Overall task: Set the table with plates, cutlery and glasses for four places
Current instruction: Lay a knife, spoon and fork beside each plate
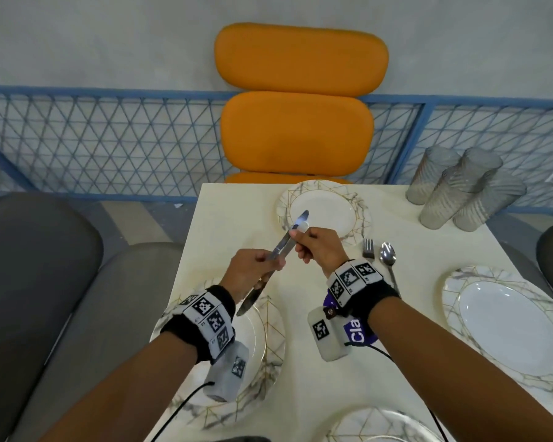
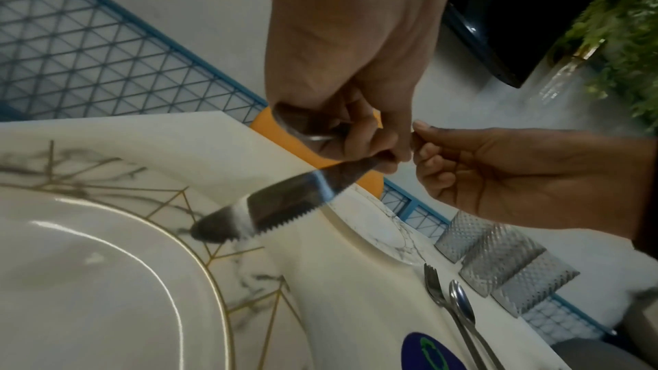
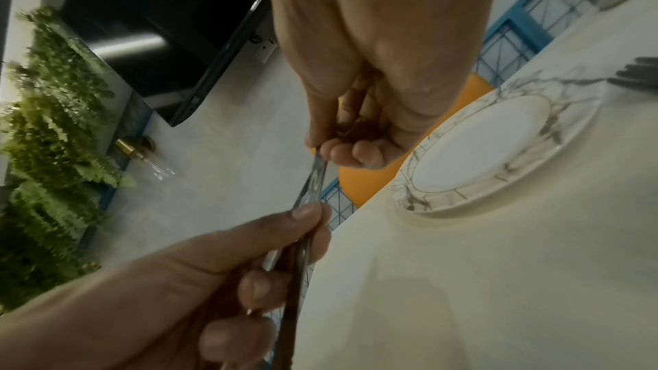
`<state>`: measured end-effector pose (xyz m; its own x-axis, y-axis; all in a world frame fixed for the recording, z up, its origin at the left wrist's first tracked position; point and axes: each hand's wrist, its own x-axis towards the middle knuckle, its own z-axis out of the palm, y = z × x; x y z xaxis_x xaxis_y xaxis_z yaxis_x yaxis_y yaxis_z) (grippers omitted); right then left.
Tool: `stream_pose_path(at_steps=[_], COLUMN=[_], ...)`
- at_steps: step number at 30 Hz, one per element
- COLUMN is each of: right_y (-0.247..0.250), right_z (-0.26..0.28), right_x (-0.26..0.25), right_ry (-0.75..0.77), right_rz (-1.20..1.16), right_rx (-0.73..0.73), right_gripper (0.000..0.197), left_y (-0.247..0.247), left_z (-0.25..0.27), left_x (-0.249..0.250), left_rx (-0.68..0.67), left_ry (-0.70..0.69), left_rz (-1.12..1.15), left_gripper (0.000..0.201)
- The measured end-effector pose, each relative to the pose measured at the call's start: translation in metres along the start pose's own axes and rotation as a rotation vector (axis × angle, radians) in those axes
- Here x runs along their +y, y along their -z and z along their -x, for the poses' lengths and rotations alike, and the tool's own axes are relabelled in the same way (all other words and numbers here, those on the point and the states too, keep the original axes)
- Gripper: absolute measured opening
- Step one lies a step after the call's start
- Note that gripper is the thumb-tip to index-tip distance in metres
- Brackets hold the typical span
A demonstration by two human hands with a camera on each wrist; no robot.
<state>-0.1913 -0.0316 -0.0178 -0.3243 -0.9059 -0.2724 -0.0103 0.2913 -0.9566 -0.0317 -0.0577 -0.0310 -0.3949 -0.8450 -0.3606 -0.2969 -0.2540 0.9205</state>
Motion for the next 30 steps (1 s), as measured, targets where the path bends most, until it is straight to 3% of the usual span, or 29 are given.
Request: stream_pose_path(at_steps=[4, 11, 15, 21, 25, 30], right_y=[-0.008, -0.007, -0.003, -0.003, -0.001, 0.006], right_z=[-0.016, -0.024, -0.031, -0.045, -0.053, -0.055], right_x=[-0.002, 0.021, 0.041, 0.069, 0.074, 0.081], right_ry=[-0.026, -0.133, -0.218, -0.148, -0.129, -0.122], right_rz=[-0.035, -0.001, 0.089, 0.423, 0.426, 0.461], right_rx=[0.032, 0.063, 0.054, 0.014, 0.011, -0.017], right_gripper=[0.023, 0.019, 0.011, 0.031, 0.024, 0.029], left_y=[0.008, 0.029, 0.033, 0.025, 0.021, 0.022], left_z=[-0.024, -0.106, -0.155, -0.204, -0.227, -0.246], left_x=[0.000, 0.018, 0.021, 0.008, 0.003, -0.005], left_rx=[0.021, 0.241, 0.288, 0.267, 0.254, 0.304], left_ry=[0.037, 0.130, 0.127, 0.127, 0.142, 0.154], left_rz=[0.066, 0.281, 0.190, 0.011, -0.117, -0.232], left_gripper=[0.012, 0.005, 0.003, 0.014, 0.018, 0.011])
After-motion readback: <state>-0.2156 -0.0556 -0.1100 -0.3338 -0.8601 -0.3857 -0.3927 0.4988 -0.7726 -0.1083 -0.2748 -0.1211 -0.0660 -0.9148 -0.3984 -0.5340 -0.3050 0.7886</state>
